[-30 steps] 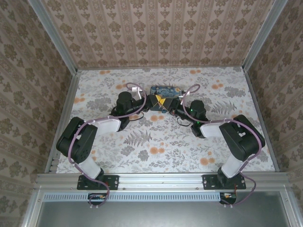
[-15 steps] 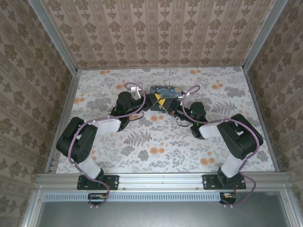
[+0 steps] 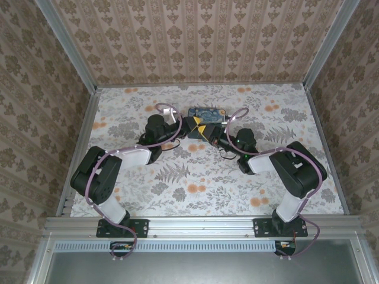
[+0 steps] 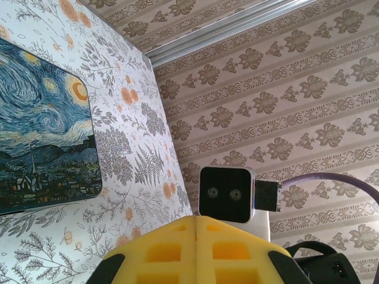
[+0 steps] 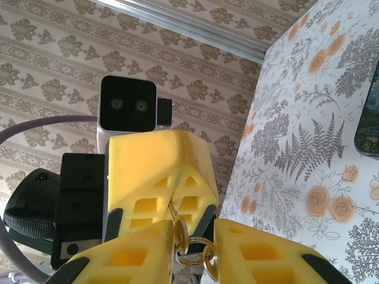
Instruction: Unlock the padlock with the key
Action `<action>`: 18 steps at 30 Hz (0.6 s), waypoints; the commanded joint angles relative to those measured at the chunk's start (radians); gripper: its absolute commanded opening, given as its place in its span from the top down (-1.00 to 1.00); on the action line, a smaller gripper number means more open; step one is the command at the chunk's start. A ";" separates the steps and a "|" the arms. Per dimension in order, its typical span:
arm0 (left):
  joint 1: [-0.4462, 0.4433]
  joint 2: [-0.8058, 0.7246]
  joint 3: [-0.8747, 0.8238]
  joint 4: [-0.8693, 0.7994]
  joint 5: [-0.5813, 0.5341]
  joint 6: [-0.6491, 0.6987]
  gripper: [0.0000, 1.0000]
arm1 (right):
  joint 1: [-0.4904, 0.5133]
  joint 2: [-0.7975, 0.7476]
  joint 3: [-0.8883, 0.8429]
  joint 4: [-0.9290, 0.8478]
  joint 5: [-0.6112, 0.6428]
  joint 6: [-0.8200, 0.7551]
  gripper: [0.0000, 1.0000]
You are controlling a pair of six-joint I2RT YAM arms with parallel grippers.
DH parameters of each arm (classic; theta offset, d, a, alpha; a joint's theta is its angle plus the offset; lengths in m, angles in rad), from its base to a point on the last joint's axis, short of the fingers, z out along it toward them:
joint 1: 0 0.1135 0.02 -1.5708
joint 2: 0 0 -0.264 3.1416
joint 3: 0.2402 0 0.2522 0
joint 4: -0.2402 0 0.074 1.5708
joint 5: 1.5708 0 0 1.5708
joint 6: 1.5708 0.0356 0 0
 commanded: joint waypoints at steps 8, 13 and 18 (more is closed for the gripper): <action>-0.007 0.012 0.013 0.059 -0.010 -0.008 1.00 | 0.005 0.012 0.015 0.043 0.021 0.009 0.36; -0.007 0.012 0.005 0.068 -0.011 -0.012 1.00 | -0.002 0.012 0.022 0.041 0.028 0.021 0.36; -0.007 0.012 0.004 0.071 -0.012 -0.012 1.00 | -0.005 0.017 0.022 0.045 0.034 0.029 0.46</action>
